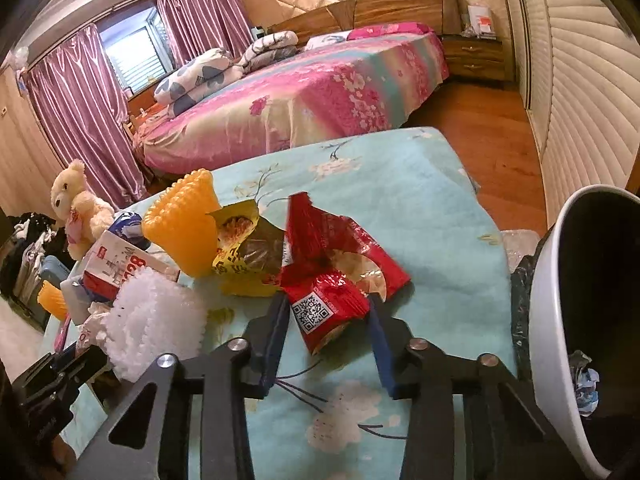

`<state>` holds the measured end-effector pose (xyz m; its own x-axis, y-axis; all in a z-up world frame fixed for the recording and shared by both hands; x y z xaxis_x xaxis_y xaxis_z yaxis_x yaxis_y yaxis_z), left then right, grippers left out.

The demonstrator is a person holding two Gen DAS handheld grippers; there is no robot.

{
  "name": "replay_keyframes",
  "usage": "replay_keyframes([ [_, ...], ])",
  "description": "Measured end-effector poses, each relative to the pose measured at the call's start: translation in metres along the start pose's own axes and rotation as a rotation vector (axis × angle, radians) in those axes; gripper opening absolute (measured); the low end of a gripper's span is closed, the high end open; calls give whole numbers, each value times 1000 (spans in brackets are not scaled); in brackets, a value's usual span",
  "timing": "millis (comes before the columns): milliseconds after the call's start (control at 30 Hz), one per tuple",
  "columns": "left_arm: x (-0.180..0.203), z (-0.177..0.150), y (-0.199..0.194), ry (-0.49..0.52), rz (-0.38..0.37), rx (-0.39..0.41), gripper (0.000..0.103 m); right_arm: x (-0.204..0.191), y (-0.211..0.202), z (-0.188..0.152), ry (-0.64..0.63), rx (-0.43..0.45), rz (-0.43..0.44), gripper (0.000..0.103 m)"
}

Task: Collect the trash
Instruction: 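Grasp the white-red plastic bag with the left tool while the right tool grasps the red chip bag, then carry both held bags over the white trash bin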

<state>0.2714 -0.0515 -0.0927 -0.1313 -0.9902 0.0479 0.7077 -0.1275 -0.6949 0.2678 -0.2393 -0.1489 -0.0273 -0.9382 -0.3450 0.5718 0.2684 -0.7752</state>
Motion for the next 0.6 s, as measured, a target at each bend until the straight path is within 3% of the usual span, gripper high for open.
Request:
replay_keyframes([
  [167,8,-3,-13,0,-45,21,28,2,-16,-3,13,26,11,25],
  [600,41,-12,-32,32,-151,27,27,9,-71,-16,53,66,53,25],
])
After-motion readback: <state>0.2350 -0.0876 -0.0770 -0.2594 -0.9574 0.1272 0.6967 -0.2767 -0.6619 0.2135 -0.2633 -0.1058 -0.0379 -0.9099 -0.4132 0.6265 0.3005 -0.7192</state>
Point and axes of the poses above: each gripper's, at about its wrist camera, not at the fingertips, and y roughly the way its jaws point, x to its right, z to its top, the point moved 9 cm from there along y, roughly the way its jaws point, and after that the axes turned 5 degrees about y, right-handed, at the moved point
